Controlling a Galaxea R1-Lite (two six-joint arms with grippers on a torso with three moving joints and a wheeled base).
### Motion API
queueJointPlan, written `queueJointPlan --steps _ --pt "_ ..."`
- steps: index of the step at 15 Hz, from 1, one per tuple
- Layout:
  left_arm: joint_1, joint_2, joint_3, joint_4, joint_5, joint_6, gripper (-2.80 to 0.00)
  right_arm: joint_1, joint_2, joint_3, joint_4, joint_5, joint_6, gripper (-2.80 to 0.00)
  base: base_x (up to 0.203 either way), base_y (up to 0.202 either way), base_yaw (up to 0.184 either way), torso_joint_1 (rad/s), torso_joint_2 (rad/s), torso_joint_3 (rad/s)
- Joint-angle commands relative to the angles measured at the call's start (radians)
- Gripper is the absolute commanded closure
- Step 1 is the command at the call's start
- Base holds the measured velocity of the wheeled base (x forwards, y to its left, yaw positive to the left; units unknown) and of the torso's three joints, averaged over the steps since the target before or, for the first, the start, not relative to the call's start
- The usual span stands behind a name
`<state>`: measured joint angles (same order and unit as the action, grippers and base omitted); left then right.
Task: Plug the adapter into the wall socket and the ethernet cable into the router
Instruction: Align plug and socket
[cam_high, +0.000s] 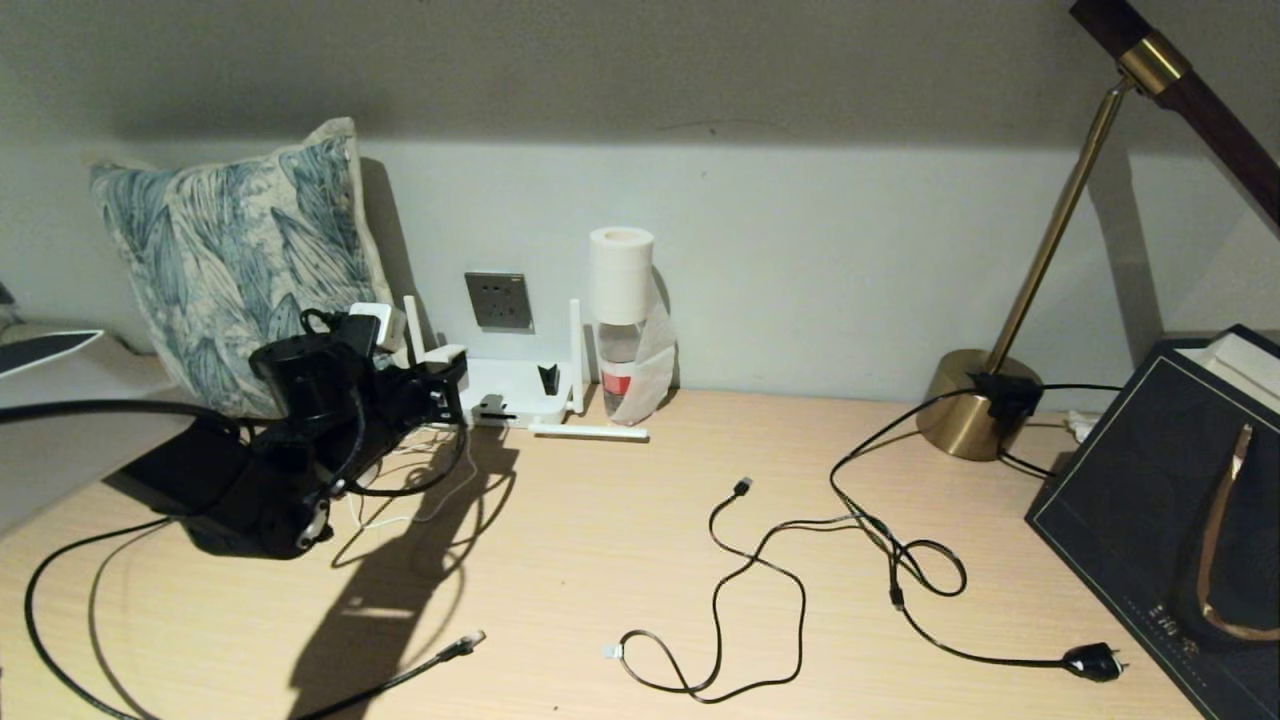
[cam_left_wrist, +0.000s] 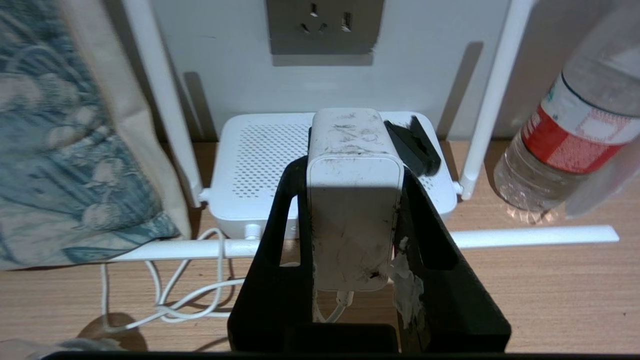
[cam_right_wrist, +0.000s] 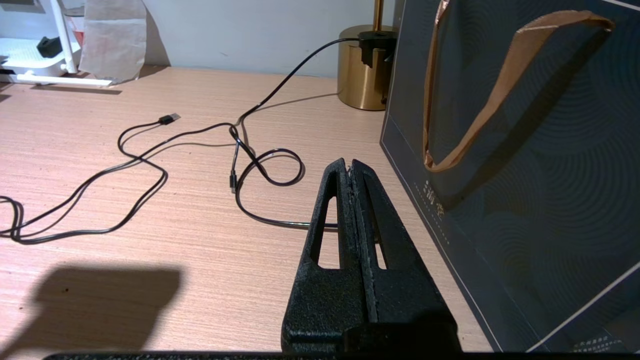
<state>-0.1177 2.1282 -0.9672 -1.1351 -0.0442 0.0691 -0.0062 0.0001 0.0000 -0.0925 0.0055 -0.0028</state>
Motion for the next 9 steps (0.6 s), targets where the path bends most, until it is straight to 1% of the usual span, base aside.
queueJointPlan --steps 1,3,7,9 --pt "0.001 0.051 -0.014 -0.029 0.001 0.013 0.00 0.000 0.001 0.035 -0.001 0.001 0.000 0.00 0.000 0.000 0.000 0.000 0.00 0.000" --pt "0.001 0.103 -0.042 -0.112 -0.003 0.015 0.00 0.000 0.001 0.035 -0.001 0.001 0.000 0.00 0.000 0.000 0.000 0.000 0.00 0.000" --pt "0.001 0.216 -0.210 -0.131 -0.006 0.010 0.00 0.000 0.001 0.035 -0.001 0.001 0.000 0.00 0.000 0.000 0.000 0.000 0.00 0.000" --pt "0.001 0.245 -0.255 -0.133 -0.008 -0.011 0.00 0.000 0.001 0.035 -0.001 0.001 0.000 0.00 0.000 0.000 0.000 0.000 0.00 0.000"
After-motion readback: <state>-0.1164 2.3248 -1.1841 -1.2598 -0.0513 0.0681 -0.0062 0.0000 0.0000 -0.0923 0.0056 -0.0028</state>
